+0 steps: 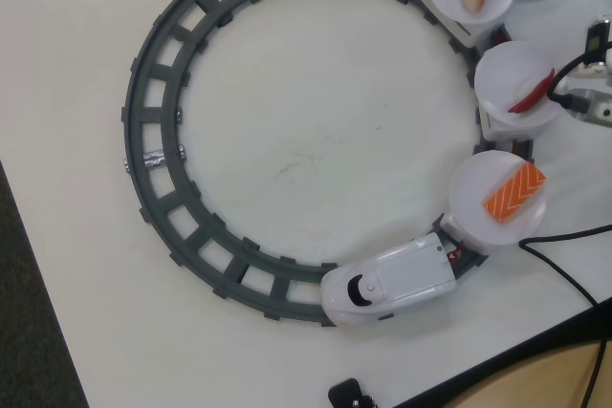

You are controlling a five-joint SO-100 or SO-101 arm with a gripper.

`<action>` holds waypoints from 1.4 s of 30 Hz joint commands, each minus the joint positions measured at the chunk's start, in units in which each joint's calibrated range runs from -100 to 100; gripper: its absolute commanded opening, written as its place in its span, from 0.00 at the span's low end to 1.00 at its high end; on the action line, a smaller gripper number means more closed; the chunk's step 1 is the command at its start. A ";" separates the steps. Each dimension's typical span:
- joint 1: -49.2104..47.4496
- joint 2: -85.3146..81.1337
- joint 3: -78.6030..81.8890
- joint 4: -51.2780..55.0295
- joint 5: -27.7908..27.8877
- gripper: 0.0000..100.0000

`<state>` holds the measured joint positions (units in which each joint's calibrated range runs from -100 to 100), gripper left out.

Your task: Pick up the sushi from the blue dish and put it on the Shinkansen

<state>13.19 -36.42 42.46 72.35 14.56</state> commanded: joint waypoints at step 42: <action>-25.52 5.73 -2.06 -3.42 0.38 0.02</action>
<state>-12.72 -30.61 41.20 69.47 14.72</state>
